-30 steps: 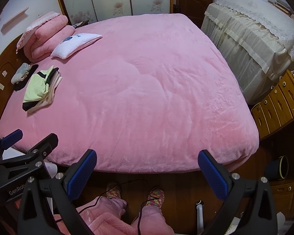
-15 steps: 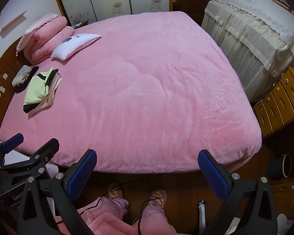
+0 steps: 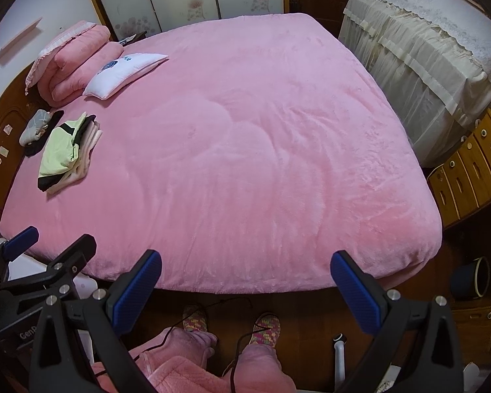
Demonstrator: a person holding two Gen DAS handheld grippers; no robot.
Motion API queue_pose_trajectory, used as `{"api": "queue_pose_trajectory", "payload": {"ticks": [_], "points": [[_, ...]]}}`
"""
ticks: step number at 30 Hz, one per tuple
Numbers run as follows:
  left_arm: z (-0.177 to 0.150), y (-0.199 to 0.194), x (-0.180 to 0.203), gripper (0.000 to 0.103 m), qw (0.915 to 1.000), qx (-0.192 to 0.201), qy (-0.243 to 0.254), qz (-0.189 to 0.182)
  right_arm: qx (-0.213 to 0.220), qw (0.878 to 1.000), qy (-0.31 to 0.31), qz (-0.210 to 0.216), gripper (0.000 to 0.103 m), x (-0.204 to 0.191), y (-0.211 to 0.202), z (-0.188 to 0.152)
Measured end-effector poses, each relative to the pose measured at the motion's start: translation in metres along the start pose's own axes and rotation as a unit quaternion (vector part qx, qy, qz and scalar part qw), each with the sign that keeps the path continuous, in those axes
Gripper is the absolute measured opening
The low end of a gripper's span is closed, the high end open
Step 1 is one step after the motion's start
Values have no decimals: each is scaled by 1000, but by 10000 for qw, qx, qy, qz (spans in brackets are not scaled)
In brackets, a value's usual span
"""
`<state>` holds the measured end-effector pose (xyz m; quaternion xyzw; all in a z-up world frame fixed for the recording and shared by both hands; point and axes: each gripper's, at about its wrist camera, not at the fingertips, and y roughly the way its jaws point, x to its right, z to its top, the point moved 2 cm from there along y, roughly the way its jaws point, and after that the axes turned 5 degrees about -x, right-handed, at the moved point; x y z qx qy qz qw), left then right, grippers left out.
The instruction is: Fold large clothes
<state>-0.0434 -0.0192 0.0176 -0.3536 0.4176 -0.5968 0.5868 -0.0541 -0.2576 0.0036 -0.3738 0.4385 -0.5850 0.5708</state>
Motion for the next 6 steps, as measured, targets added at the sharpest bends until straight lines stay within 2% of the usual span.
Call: {"api": "queue_pose_trajectory", "payload": {"ticks": [6], "points": [[15,2,3,102,9999,144,-6,26,109,9999,-2,-88,103,3,2,17]]}}
